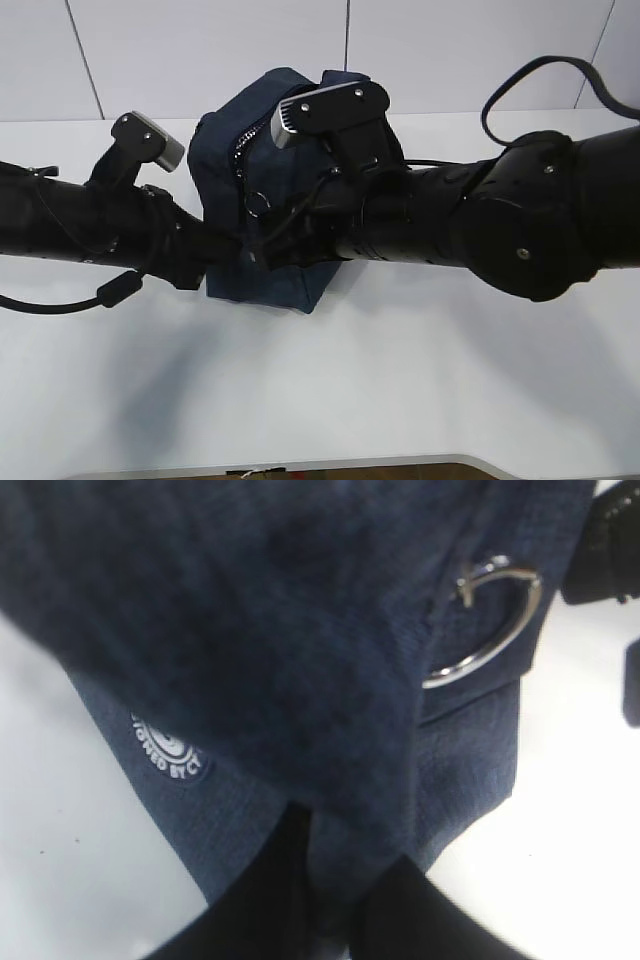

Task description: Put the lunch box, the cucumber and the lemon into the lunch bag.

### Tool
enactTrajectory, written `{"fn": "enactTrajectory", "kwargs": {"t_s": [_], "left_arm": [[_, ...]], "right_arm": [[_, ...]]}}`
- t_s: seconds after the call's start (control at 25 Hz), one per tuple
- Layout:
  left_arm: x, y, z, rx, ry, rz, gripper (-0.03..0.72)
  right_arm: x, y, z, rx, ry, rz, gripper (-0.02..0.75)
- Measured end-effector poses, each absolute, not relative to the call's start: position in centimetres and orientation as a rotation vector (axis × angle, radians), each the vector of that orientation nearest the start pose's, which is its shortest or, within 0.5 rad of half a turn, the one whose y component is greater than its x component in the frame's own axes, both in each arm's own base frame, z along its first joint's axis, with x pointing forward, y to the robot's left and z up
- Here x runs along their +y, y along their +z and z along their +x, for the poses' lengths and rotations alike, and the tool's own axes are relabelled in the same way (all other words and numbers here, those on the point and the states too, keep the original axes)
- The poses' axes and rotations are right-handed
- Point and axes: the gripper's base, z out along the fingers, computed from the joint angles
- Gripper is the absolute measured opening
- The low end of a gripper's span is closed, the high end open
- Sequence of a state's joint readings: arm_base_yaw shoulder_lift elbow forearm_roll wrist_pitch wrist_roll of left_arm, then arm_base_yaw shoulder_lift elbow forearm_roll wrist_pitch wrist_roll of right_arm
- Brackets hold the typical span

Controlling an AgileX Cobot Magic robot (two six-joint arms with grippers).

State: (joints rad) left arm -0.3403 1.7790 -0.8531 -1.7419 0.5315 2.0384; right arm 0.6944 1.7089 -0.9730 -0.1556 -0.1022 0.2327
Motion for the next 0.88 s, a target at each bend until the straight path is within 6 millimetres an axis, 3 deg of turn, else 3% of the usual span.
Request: {"fn": "enactTrajectory", "kwargs": {"t_s": [0.32, 0.88], "left_arm": [[-15.5, 16.6, 30.5, 2.079, -0.619, 0.926, 0.017], [-15.5, 16.6, 30.5, 2.081, -0.617, 0.924, 0.017]], "right_arm": [[24.1, 21.1, 27.4, 2.110, 0.463, -0.687, 0.261], [25.0, 21.4, 27.7, 1.986, 0.513, -0.713, 0.244]]}}
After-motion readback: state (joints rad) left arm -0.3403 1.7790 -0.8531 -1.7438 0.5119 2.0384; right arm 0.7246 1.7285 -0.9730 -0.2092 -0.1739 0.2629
